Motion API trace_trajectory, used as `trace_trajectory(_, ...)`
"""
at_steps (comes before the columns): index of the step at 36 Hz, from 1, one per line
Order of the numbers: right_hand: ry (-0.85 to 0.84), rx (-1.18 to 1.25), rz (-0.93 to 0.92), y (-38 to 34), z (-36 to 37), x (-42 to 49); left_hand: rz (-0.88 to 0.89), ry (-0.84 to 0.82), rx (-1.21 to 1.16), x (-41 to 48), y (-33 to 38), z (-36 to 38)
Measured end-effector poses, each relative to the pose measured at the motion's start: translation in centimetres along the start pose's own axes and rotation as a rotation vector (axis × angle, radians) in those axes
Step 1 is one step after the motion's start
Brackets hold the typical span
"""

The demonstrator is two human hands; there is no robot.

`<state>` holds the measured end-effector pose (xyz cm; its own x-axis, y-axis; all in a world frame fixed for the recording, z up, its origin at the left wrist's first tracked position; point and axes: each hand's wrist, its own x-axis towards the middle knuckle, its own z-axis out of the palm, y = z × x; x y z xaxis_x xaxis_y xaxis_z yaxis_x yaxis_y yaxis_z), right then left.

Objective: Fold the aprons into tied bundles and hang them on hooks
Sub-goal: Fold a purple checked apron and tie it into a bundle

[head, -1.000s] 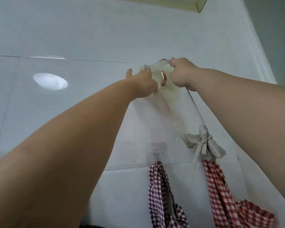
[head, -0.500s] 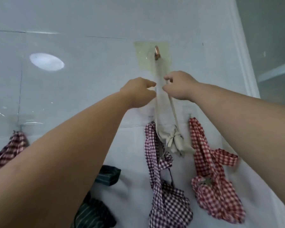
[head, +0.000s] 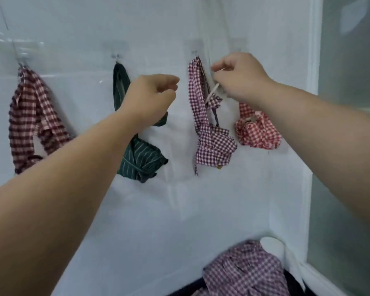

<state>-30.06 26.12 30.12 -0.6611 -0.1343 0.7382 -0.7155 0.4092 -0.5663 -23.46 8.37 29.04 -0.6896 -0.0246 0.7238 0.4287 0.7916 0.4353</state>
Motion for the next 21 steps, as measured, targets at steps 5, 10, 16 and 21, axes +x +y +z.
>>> trace_trajectory(5,-0.023,0.019,0.16,3.3,2.6,-6.6,-0.019,-0.035,-0.06,-5.5,-2.0,2.1)
trace_trajectory(10,-0.145,0.025,0.316,6.9,5.1,-14.8,0.141,-0.131,0.11,-12.7,-4.9,6.2)
trace_trajectory(16,-0.299,0.007,0.507,12.7,7.1,-24.1,0.031,-0.474,0.098,-21.3,-7.9,13.1)
trace_trajectory(21,-0.528,-0.168,0.604,17.7,7.7,-29.8,-0.211,-0.696,0.05,-27.1,-10.6,18.3)
